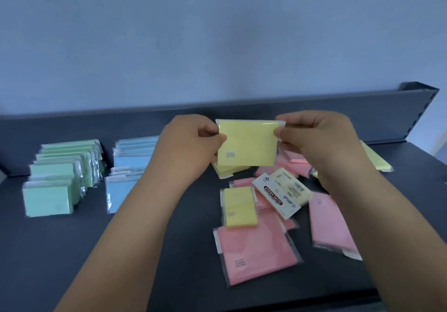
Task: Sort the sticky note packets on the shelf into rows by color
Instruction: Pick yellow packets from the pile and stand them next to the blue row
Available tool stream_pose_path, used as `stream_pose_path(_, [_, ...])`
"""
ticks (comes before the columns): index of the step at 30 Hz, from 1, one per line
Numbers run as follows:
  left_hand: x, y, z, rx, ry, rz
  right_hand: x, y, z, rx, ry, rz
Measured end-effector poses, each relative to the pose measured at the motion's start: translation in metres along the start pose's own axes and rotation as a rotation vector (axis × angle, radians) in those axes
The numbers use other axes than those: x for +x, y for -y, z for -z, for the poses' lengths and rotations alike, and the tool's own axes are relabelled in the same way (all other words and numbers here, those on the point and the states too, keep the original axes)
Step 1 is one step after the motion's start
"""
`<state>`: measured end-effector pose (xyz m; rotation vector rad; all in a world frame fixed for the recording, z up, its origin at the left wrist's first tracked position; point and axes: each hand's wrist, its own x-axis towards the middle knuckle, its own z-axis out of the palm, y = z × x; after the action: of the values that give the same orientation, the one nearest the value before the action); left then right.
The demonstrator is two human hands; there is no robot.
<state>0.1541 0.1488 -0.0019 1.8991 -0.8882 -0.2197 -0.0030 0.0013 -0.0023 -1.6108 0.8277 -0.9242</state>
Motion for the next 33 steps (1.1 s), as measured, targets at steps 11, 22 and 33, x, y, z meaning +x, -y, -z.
stream_pose_path(11, [0.036,0.031,0.072,0.144,-0.009,-0.050,0.025,0.007,-0.091,-0.080,0.082,-0.026])
stream_pose_path(22, [0.083,0.056,0.068,0.540,0.187,-0.141,0.032,-0.019,-0.122,-0.142,0.089,-0.206])
stream_pose_path(33, [0.105,0.052,0.056,0.622,0.260,-0.120,0.038,-0.028,-0.118,-0.213,0.124,-0.198])
